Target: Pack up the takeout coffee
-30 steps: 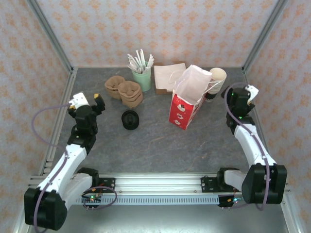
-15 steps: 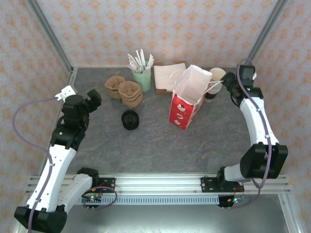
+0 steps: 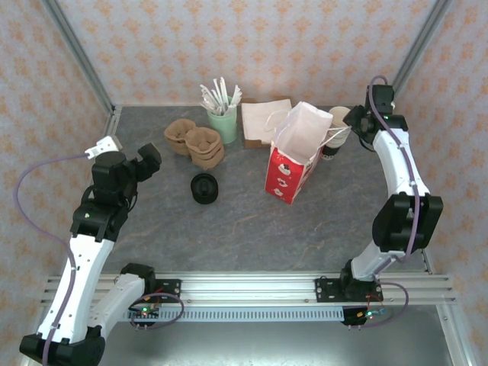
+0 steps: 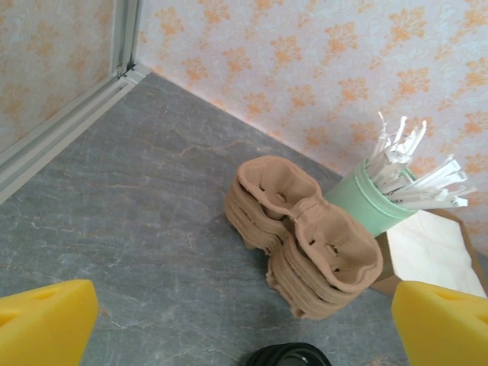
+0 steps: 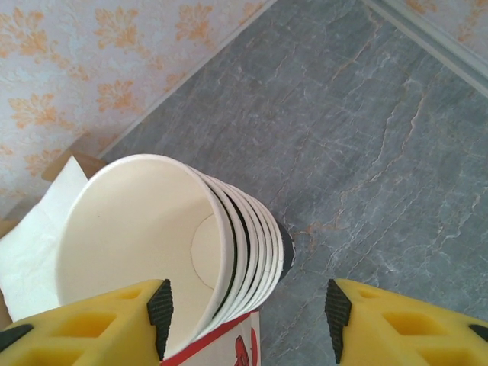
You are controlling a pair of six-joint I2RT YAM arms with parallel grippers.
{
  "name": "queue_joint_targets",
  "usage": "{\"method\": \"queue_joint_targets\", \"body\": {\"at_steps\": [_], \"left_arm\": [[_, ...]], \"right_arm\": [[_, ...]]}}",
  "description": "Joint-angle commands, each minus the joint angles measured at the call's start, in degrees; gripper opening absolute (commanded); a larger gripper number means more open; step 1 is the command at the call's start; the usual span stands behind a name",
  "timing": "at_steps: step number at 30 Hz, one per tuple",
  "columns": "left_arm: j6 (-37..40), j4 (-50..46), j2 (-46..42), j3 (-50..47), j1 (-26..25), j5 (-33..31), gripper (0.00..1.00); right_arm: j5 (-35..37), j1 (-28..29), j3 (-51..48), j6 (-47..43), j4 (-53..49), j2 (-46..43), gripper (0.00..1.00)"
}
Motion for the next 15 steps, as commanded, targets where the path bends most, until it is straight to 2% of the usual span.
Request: {"method": "queue_joint_targets", "body": {"at_steps": [1,15], "left_arm": [[0.06,-1.94,-0.41,2.31,-0.46,1.41,1.0],[-1.22,-1.83,-2.44,2.36,-0.54,0.32,1.0]], "right_arm": [[-1.17,-0.03,3.54,-1.71,-2.05,2.26,0.55],[-1.69,-0.03,7.89,-3.23,-3.34,6.83,0.46]]}}
